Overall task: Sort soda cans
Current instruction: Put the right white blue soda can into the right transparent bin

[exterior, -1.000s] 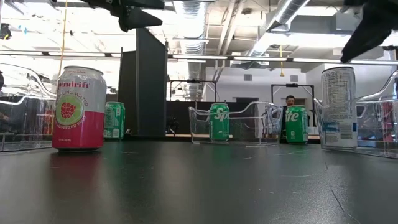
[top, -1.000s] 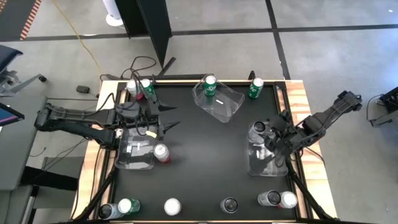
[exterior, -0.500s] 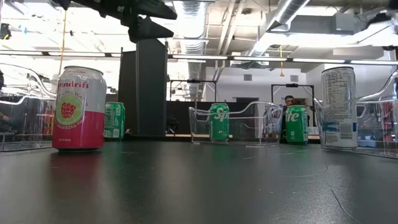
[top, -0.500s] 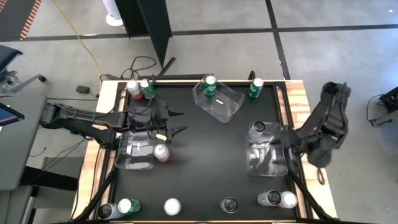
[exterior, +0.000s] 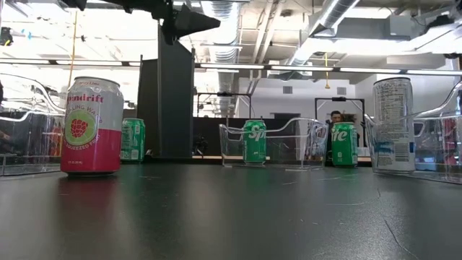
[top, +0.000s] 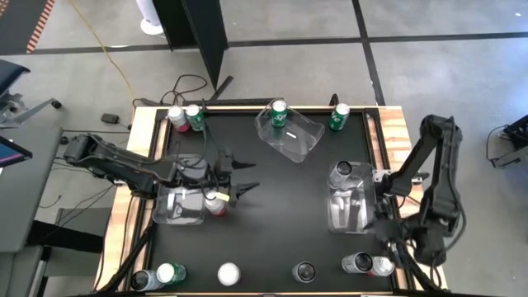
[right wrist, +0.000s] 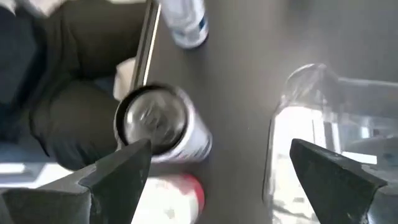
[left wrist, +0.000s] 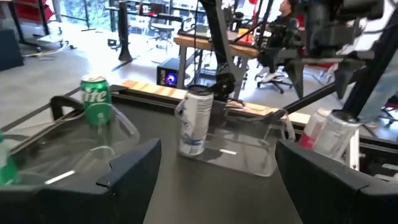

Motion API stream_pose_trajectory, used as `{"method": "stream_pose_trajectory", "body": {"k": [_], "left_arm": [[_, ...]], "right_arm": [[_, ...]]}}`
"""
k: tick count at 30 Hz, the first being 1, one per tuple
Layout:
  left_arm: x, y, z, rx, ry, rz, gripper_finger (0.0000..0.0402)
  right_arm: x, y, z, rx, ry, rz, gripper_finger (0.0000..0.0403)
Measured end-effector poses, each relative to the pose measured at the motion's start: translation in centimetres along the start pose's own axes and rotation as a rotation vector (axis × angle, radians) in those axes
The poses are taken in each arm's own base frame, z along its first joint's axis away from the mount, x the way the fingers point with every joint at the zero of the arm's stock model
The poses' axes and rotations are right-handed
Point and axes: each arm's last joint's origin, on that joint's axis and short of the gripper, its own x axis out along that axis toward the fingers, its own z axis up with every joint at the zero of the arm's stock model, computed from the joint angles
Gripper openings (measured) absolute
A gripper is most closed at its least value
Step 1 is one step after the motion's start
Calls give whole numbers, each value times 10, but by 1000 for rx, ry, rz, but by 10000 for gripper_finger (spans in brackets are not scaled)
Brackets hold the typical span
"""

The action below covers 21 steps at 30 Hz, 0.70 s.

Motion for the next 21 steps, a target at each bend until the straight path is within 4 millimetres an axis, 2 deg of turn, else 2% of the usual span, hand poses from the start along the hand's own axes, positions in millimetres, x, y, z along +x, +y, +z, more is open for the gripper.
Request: {"method": "stream_pose_trajectory", "body": {"k": [9, 13, 21], "left_arm": [[10, -16, -13, -55, -43, 35, 309], [13, -21, -17, -73, -61, 42, 309], [13, -29, -22, -111, -80, 76, 309]], "right_arm": [[4, 37, 2, -120, 22, 11, 400], [13, 47, 4, -154, 33, -19, 400], [35, 59, 20, -218, 59, -88, 400]]}}
